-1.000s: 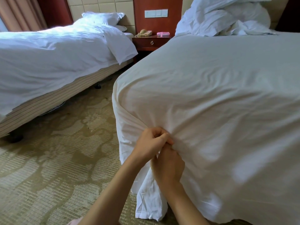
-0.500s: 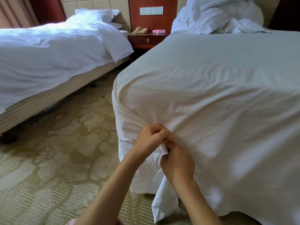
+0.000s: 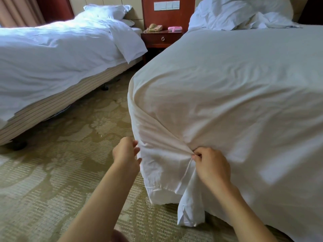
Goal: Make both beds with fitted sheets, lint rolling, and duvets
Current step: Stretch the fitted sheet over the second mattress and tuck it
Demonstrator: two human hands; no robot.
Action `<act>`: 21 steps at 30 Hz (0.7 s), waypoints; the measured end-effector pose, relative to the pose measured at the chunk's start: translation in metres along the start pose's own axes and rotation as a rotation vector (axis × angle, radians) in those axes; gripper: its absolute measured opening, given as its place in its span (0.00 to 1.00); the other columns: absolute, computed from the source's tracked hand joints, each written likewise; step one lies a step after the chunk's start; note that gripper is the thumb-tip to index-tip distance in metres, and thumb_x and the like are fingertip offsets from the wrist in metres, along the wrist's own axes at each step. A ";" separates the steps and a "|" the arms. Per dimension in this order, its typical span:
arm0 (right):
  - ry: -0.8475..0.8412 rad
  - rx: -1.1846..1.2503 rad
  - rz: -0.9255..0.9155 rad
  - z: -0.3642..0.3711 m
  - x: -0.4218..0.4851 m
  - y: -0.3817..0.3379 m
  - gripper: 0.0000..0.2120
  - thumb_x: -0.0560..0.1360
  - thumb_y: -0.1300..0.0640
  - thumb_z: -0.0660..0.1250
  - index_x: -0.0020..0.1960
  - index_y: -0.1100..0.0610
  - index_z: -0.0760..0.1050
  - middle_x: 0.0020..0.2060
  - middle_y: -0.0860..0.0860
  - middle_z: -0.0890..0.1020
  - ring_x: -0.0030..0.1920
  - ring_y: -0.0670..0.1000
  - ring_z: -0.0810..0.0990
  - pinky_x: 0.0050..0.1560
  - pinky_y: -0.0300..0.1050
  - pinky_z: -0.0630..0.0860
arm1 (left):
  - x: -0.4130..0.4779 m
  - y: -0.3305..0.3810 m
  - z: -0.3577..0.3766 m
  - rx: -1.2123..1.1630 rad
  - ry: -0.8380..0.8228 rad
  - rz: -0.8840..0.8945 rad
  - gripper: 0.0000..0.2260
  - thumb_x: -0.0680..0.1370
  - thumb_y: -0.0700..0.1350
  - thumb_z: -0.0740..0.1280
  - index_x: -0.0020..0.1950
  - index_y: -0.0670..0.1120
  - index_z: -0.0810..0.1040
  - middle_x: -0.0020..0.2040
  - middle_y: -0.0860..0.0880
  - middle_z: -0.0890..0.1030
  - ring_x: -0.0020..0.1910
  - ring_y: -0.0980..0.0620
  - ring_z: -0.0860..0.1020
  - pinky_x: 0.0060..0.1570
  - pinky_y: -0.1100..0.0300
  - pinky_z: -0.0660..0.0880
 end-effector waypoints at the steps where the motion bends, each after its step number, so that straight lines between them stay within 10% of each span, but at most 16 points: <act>1: 0.001 0.004 0.000 0.000 0.000 -0.001 0.10 0.80 0.52 0.60 0.53 0.50 0.80 0.46 0.51 0.83 0.49 0.54 0.80 0.42 0.43 0.71 | 0.007 -0.001 -0.005 -0.099 0.017 -0.147 0.08 0.78 0.39 0.56 0.41 0.42 0.71 0.42 0.47 0.75 0.44 0.48 0.75 0.59 0.47 0.71; 4: 0.033 0.020 0.003 -0.005 -0.001 0.000 0.10 0.80 0.53 0.60 0.53 0.51 0.80 0.45 0.51 0.83 0.46 0.54 0.80 0.39 0.41 0.67 | 0.014 -0.008 -0.005 -0.165 -0.046 -0.363 0.12 0.82 0.42 0.52 0.55 0.36 0.70 0.55 0.41 0.72 0.55 0.42 0.75 0.57 0.43 0.69; 21: 0.080 0.136 -0.024 -0.016 -0.004 0.000 0.09 0.79 0.55 0.61 0.51 0.51 0.80 0.42 0.49 0.83 0.44 0.53 0.79 0.41 0.45 0.74 | 0.003 0.000 0.013 -0.306 -0.251 -0.335 0.22 0.80 0.43 0.57 0.69 0.30 0.63 0.62 0.32 0.72 0.64 0.36 0.72 0.67 0.46 0.67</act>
Point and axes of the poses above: each hand's wrist, its own x-axis towards the middle knuckle, its own z-axis out of the palm, y = z × x, the point moved 2 cm from there along x, towards the middle knuckle
